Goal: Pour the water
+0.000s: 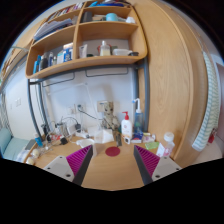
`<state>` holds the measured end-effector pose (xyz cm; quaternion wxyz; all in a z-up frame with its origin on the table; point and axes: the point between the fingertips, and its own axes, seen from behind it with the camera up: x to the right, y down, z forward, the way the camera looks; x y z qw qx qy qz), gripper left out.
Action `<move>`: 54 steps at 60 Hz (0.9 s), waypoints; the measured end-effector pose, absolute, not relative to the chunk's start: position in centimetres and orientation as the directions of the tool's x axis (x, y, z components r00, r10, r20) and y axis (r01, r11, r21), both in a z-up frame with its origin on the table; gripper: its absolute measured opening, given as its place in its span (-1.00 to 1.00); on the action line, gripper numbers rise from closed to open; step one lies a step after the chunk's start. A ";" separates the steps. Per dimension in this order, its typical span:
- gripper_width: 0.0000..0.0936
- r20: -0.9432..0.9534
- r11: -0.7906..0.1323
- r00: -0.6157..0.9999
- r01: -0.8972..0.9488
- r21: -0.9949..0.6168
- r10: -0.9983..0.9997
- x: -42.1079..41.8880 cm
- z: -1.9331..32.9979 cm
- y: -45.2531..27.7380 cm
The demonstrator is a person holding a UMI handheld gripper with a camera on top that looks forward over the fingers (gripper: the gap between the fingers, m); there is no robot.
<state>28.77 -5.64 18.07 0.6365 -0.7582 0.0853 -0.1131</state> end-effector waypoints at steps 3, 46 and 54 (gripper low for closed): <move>0.81 0.060 -0.189 0.947 -0.001 -0.982 -0.316 30.4 16.3 -7.4; 0.04 0.109 -0.132 0.921 0.064 -0.989 -0.373 53.7 9.0 -0.5; -0.11 0.120 -0.105 0.923 0.087 -0.991 -0.366 54.0 9.3 0.0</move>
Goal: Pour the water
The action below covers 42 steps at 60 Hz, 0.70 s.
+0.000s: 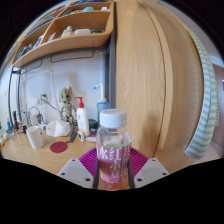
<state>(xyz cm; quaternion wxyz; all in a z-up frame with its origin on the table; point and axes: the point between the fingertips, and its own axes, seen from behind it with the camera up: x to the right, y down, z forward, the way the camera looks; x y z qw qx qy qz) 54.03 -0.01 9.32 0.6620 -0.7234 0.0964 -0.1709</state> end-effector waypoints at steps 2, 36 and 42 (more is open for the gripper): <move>-0.15 0.119 -0.096 0.922 0.090 -0.991 -0.367 54.1 9.4 0.0; -0.29 0.603 -0.340 0.776 0.526 -0.780 -0.183 45.6 13.4 8.7; -0.29 0.778 -0.397 0.627 0.706 -0.587 -0.035 42.3 13.0 12.7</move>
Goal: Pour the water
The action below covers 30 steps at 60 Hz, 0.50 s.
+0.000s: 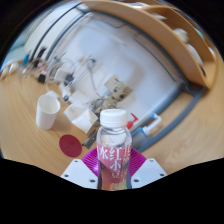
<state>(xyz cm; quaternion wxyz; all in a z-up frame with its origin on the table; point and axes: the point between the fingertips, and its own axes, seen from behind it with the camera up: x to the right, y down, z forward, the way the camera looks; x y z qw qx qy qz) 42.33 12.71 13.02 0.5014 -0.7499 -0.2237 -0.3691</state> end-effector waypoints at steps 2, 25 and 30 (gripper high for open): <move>-0.29 0.831 -0.409 0.557 0.762 -0.501 0.019 41.4 12.8 13.8; -0.26 0.930 -0.201 -0.252 0.929 0.310 0.267 33.6 12.8 21.9; -0.26 0.884 -0.178 -0.387 0.881 0.438 0.262 32.7 13.2 22.7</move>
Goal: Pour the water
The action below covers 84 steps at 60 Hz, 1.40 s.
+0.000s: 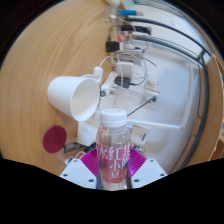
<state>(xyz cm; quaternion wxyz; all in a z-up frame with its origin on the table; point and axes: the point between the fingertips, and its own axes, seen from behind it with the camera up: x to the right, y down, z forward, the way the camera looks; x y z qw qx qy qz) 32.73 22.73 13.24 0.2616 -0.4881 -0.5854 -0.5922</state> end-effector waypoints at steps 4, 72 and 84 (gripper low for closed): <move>-0.26 0.822 -0.155 -0.496 0.822 0.548 0.280 32.7 13.3 23.4; -0.22 0.213 -0.146 0.977 0.212 -0.966 0.007 34.6 10.2 22.8; -0.13 0.187 -0.086 0.982 0.184 -0.979 -0.034 35.4 9.2 22.4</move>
